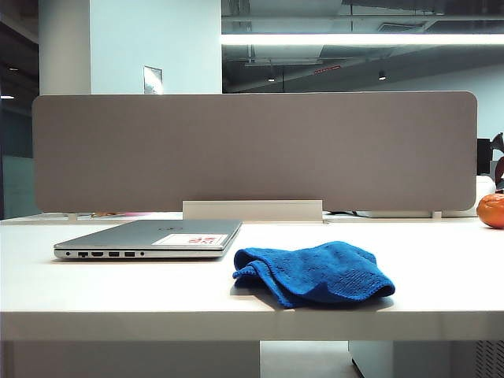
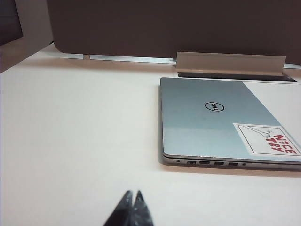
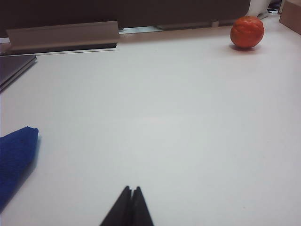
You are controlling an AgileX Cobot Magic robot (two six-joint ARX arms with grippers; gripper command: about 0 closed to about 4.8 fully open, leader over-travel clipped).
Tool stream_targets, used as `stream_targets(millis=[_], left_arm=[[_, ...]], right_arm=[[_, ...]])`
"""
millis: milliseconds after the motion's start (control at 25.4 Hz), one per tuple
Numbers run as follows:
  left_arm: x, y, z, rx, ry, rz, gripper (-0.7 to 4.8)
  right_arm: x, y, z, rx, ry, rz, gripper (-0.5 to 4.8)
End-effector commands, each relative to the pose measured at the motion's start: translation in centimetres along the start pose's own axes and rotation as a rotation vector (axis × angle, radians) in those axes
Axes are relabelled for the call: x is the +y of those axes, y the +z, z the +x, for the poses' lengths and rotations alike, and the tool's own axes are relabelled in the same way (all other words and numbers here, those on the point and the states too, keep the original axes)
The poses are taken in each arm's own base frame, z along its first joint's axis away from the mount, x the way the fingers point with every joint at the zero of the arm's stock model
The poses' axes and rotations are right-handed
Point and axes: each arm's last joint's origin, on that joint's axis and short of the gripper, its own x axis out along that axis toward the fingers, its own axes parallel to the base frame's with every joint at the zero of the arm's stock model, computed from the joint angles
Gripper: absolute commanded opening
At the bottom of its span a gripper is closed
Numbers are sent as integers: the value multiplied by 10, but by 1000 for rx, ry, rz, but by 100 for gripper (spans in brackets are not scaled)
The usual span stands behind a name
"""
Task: Pick up the blue rag and put it over the laptop.
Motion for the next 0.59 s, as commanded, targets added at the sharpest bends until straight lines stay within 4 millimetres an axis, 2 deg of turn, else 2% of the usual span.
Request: stream_targets(millis=[39, 354, 590], left_arm=[[0, 2, 0, -8, -7, 4, -6], [0, 2, 0, -8, -6, 4, -6], [0, 2, 0, -7, -7, 4, -6]], right_arm=[[0, 0, 0, -9, 4, 8, 0], [2, -1, 0, -3, 83, 12, 0], [8, -1, -1, 13, 262, 12, 0]])
